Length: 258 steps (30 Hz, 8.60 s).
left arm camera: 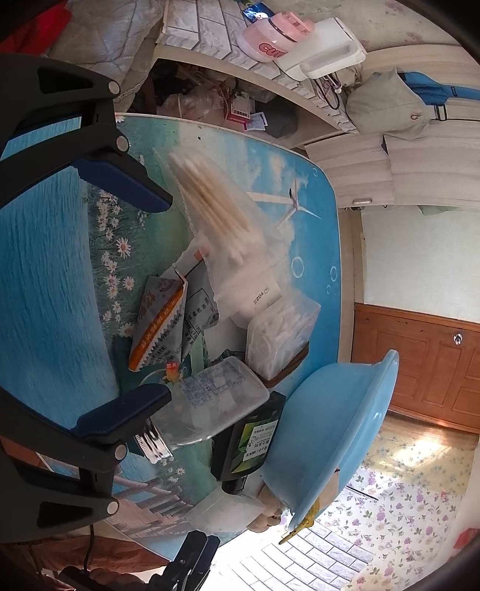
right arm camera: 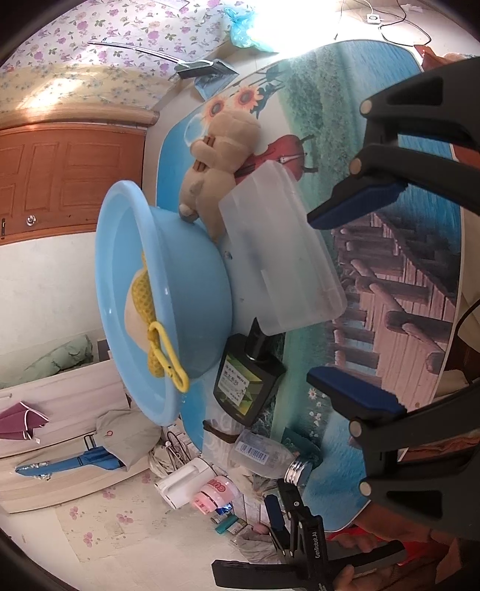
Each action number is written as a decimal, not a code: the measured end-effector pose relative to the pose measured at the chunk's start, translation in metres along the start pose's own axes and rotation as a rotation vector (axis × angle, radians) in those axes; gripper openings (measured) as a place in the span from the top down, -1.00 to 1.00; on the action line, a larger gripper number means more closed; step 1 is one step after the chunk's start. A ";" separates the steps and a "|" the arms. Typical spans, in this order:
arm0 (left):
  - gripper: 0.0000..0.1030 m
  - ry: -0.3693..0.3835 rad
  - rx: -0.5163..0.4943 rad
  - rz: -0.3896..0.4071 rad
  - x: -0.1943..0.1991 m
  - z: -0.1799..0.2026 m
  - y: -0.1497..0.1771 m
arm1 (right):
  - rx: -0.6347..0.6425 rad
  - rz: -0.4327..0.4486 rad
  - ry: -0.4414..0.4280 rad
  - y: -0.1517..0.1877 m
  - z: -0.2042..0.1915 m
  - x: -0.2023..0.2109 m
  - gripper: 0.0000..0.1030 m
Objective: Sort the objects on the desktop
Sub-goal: 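Withdraw both grippers from the basin back over the table, then grasp the clear plastic lid with the right gripper while the left gripper grasps the snack wrapper, then carry the clear lid and snack wrapper over the blue basin and release both inside, then withdraw both grippers from the basin back over the table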
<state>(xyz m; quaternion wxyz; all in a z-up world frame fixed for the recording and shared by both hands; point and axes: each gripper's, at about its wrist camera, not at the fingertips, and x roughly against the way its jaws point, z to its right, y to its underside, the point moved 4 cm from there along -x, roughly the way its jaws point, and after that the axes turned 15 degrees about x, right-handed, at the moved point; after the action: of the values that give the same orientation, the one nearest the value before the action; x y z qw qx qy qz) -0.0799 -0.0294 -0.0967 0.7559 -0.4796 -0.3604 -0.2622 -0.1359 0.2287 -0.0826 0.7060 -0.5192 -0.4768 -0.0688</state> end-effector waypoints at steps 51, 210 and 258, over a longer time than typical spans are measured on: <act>-0.04 0.020 -0.001 -0.016 -0.004 0.005 0.000 | -0.167 -0.095 0.150 0.017 0.062 0.003 -0.79; -0.72 0.148 -0.075 0.076 0.029 0.089 -0.021 | 0.007 0.192 0.075 -0.075 0.037 0.017 -0.29; -0.99 0.030 -0.177 0.089 -0.010 0.069 0.042 | 0.346 -0.186 0.151 -0.036 0.092 -0.058 0.03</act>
<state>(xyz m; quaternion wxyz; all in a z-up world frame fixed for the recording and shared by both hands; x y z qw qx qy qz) -0.0747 0.0511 -0.1074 0.7268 -0.5560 -0.3029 -0.2662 -0.2439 0.2629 -0.1013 0.8089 -0.3375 -0.4730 -0.0896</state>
